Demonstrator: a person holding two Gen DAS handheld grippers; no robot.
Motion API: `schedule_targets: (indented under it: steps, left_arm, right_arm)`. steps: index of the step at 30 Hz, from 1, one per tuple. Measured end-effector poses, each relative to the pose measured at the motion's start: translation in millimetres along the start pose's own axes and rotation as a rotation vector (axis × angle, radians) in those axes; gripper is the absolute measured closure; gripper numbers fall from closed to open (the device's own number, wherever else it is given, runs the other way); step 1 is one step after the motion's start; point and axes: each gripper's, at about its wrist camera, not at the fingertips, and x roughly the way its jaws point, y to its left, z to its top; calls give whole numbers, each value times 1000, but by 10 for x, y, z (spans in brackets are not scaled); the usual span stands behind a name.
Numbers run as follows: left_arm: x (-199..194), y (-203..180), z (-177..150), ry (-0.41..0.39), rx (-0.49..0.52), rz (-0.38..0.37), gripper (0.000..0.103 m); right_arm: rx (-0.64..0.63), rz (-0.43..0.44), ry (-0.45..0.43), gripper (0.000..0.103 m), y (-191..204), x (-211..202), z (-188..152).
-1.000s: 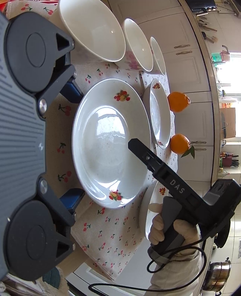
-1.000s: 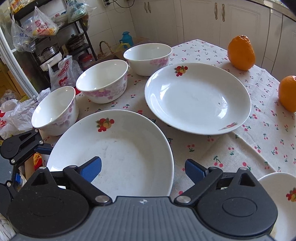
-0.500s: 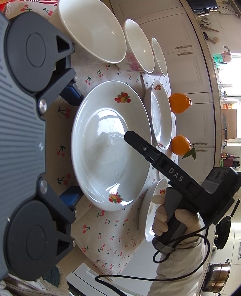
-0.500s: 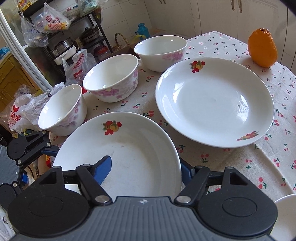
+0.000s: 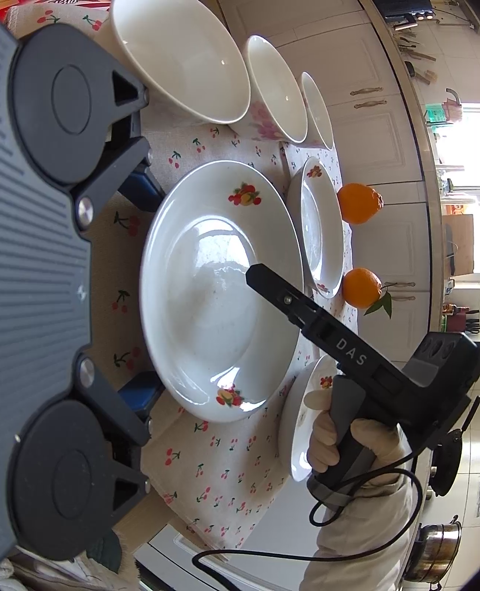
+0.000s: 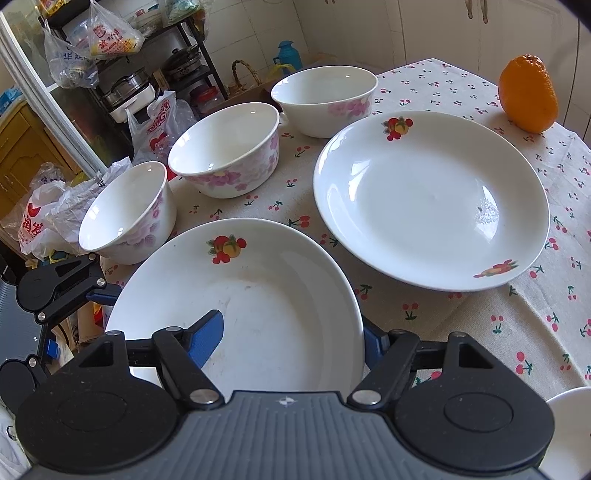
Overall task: Organize plates and bowls
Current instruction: 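Lift the large white plate with the right gripper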
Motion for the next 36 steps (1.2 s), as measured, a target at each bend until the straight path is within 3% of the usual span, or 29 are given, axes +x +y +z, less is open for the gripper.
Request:
schedule_targets:
  steps: [8, 22, 36]
  left_arm:
    - [-26, -6, 83, 16, 16, -20, 10]
    - [-49, -90, 334, 5, 67, -60, 10]
    - [220, -296, 691, 11, 126, -150, 10]
  right_arm:
    - [6, -11, 3, 23, 9, -53, -40]
    - [23, -44, -67, 23, -33, -448, -109]
    - [82, -127, -123, 23, -322, -914, -337]
